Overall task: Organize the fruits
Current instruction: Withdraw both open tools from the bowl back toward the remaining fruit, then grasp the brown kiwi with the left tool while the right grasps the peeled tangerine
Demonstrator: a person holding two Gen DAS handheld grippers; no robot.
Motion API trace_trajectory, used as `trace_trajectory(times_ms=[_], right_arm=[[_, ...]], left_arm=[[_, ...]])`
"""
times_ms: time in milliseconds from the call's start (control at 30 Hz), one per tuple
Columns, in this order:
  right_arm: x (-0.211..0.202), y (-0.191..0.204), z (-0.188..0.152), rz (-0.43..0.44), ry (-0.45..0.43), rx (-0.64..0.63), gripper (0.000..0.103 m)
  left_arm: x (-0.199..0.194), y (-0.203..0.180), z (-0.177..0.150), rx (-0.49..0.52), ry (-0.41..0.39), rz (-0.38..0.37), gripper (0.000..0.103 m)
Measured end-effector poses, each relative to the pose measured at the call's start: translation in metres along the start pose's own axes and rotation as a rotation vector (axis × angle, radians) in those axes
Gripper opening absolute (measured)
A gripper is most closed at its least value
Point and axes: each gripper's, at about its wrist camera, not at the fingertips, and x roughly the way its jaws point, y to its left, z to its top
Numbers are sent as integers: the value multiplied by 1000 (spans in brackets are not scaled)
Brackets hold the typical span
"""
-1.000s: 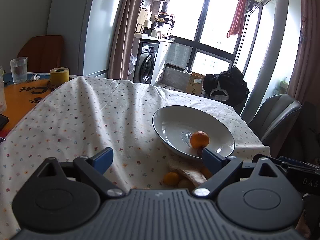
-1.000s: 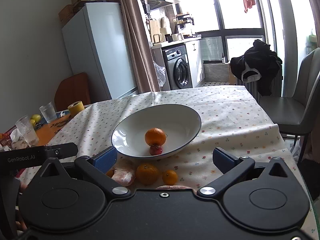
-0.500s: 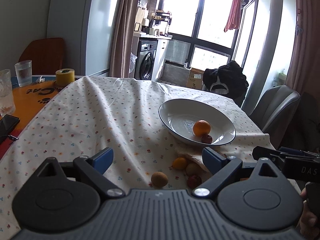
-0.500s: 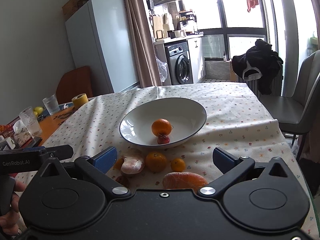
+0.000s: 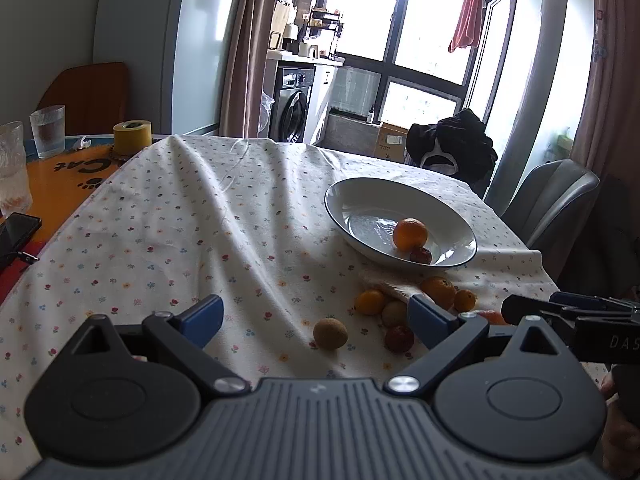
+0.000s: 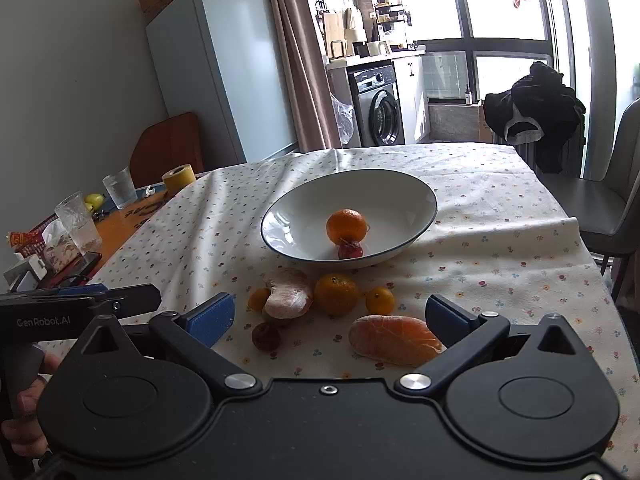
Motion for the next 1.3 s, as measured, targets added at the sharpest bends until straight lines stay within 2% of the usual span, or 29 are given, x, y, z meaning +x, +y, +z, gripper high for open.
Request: trace_trajectory(times_ms=[167, 267, 400, 500, 633, 767, 967, 1067, 1100, 1133, 1300], right_arm=[[8, 2, -2, 23, 9, -3, 101], [13, 4, -2, 33, 21, -11, 89], [23, 7, -2, 55, 47, -11, 77], [29, 7, -2, 71, 65, -6, 72], [37, 7, -2, 81, 77, -3, 69], [46, 8, 0, 94, 97, -2, 63], [57, 10, 1, 104, 119, -6, 61], [62, 10, 2, 107, 128, 0, 60], [63, 11, 3, 108, 129, 0, 59], [64, 11, 3, 109, 130, 1, 59], [71, 14, 4, 112, 141, 6, 57]], left_arm=[[8, 4, -3, -14, 10, -11, 95], [13, 4, -5, -11, 15, -19, 93], [22, 4, -7, -14, 35, -32, 81], [30, 5, -9, -15, 59, -39, 73], [42, 6, -10, -17, 85, -51, 61], [51, 3, -10, -9, 100, -66, 57], [65, -1, -12, -4, 128, -79, 46], [69, -1, -13, -4, 135, -73, 36], [70, -1, -13, -1, 137, -63, 28], [71, 0, -13, -4, 138, -57, 25], [67, 4, -9, -22, 129, -58, 25]])
